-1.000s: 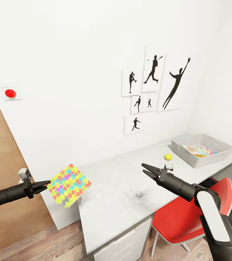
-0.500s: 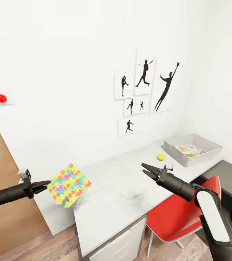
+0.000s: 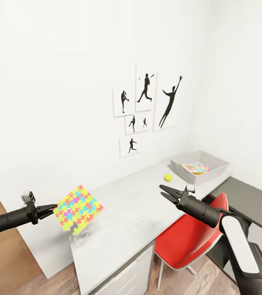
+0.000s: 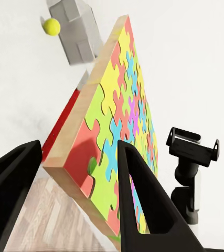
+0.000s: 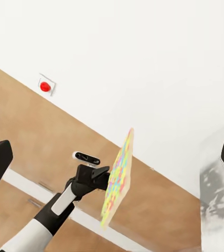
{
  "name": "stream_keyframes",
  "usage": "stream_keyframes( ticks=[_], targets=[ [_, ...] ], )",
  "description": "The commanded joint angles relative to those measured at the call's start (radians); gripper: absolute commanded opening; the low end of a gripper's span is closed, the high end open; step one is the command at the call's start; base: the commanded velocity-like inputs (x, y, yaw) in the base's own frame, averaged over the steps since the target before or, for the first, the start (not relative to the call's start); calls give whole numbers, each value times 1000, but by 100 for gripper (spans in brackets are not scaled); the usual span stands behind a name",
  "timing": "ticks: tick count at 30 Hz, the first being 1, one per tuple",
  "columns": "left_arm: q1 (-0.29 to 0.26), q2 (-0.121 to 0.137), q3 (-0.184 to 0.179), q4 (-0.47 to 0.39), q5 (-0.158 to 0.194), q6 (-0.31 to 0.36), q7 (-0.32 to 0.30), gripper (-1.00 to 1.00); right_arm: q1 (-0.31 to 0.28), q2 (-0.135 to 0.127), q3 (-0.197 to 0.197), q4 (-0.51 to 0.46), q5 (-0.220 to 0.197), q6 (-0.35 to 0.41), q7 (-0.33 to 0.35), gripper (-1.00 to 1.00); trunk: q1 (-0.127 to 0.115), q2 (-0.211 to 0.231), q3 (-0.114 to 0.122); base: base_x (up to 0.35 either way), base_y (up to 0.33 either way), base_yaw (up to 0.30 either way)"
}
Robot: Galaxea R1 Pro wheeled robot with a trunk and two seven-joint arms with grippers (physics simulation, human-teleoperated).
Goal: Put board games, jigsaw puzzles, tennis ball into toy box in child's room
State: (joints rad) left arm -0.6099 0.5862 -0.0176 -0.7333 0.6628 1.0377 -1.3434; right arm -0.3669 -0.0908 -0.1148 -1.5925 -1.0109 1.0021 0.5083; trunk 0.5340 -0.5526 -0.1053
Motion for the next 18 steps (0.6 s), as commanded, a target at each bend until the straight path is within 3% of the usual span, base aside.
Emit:
stream_keyframes(
  ticks=[1,18],
  targets=[
    [-1,1,-1,0,3,8,-3,-100,-1,0,-2,1,7,4,7,100,-3,6,3,0,0,-219],
    [-1,0,-1,0,3,8,-2,-100,-1,0,0,1,8,3,7,100,-69,125,76,0,0,-219]
  ],
)
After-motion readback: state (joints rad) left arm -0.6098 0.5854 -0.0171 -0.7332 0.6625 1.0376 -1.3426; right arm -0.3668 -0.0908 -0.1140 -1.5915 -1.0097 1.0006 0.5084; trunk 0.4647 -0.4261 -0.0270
